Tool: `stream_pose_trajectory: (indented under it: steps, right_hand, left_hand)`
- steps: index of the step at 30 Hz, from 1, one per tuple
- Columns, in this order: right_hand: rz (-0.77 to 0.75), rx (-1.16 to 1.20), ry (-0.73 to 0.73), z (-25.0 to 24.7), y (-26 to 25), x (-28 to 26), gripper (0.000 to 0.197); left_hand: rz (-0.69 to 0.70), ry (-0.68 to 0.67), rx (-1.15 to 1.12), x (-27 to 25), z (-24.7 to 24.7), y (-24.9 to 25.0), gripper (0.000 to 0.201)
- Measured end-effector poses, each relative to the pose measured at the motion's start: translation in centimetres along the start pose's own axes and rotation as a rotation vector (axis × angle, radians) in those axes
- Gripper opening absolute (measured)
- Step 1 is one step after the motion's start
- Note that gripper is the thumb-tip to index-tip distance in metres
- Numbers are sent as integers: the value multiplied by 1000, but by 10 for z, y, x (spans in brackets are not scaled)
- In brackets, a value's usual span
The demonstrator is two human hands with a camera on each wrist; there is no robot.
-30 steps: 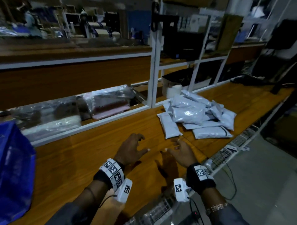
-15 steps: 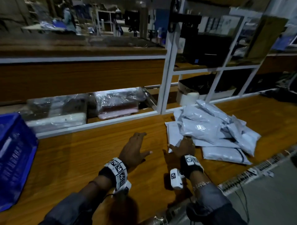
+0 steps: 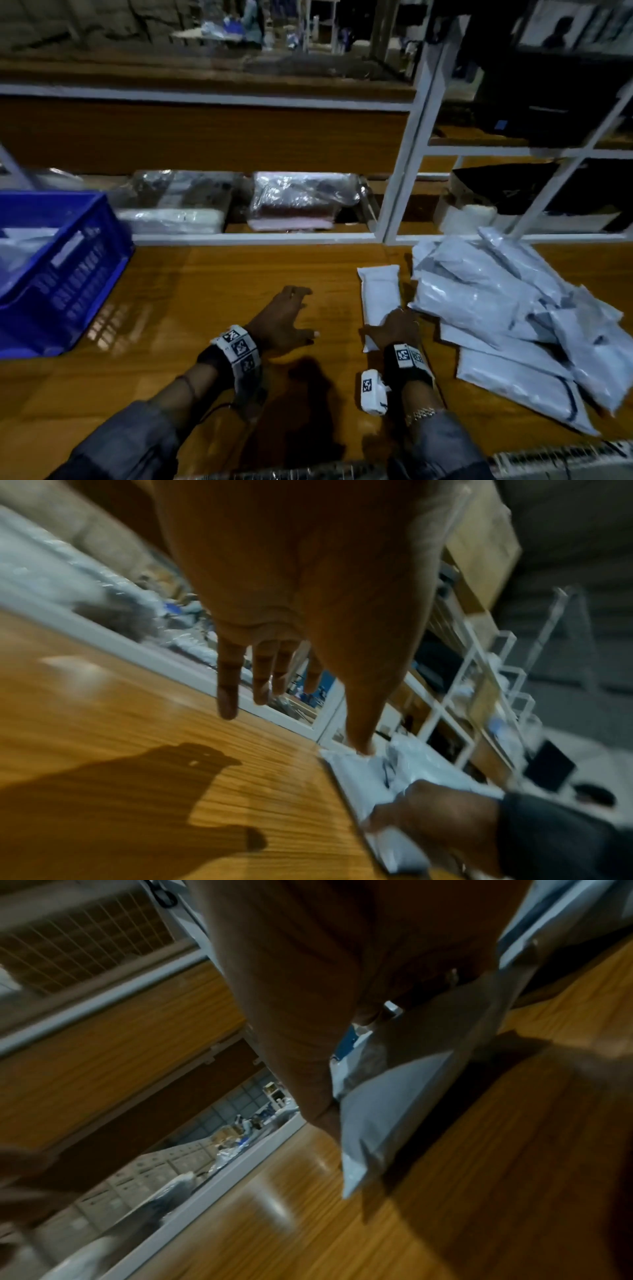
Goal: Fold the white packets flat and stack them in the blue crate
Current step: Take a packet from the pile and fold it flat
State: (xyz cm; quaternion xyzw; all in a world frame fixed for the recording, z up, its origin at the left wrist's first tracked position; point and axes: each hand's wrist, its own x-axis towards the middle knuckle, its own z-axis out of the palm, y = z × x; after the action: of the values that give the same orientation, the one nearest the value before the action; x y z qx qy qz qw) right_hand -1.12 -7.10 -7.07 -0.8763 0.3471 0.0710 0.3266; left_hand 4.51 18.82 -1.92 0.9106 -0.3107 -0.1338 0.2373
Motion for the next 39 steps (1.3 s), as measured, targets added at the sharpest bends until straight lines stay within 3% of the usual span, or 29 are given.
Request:
stream_pose_trajectory:
  steps: [3, 9, 11, 16, 19, 21, 25, 28, 31, 39]
  right_hand:
    - [-165, -213, 48, 22, -4, -24, 103]
    - [-500, -334, -169, 56, -30, -74, 93]
    - [-557, -352, -243, 63, -37, -84, 85]
    - [-707, -423, -331, 79, -61, -109, 86]
    - [-776, -403, -318, 98, -75, -127, 80]
    - [-807, -361, -275, 109, -82, -140, 74]
    - [-788, -309, -240, 124, -85, -161, 74]
    - [-730, -262, -214, 129, -87, -175, 73]
    - [-741, -223, -151, 134, -92, -190, 54]
    - [-734, -373, -19, 159, -116, -175, 49]
  left_hand:
    - [-41, 6, 40, -15, 12, -13, 100]
    - [-46, 108, 201, -60, 17, -50, 103]
    - [-86, 64, 269, -74, 10, -54, 106]
    - [-136, -40, 259, -105, 0, -69, 87]
    - [-121, -22, 177, -131, 4, -89, 77]
    - [-119, -19, 151, -147, 5, -103, 74]
    - [-99, 51, 147, -174, 14, -131, 90]
    - [-98, 134, 171, -184, 26, -148, 75]
    - [-106, 193, 209, -189, 36, -149, 63]
    - [-137, 253, 204, -170, 36, -141, 66]
